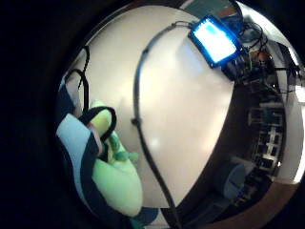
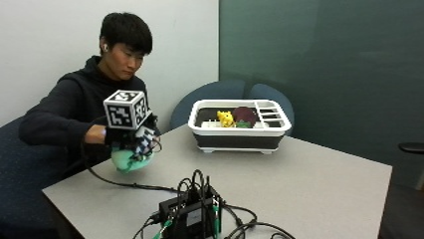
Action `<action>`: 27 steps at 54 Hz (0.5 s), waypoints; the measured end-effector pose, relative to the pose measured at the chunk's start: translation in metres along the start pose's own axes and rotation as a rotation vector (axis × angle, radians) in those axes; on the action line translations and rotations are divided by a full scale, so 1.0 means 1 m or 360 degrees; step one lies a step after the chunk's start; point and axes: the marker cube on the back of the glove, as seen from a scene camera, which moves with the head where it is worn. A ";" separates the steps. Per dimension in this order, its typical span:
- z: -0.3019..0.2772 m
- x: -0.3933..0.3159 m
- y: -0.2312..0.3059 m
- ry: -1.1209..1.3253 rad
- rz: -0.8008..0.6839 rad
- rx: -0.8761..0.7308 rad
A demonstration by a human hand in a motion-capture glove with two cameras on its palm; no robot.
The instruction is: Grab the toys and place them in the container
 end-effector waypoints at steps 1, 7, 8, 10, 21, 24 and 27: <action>-0.008 -0.006 -0.003 -0.0027 -0.0008 0.0029; -0.062 -0.042 -0.025 -0.0165 -0.0107 0.0251; -0.074 -0.052 -0.030 -0.0208 -0.0140 0.0304; -0.098 -0.076 -0.039 -0.0300 -0.0224 0.0410; -0.174 -0.165 -0.110 -0.0508 -0.0284 0.0668; -0.177 -0.188 -0.126 -0.0495 -0.0307 0.0666; -0.176 -0.205 -0.138 -0.0464 -0.0332 0.0662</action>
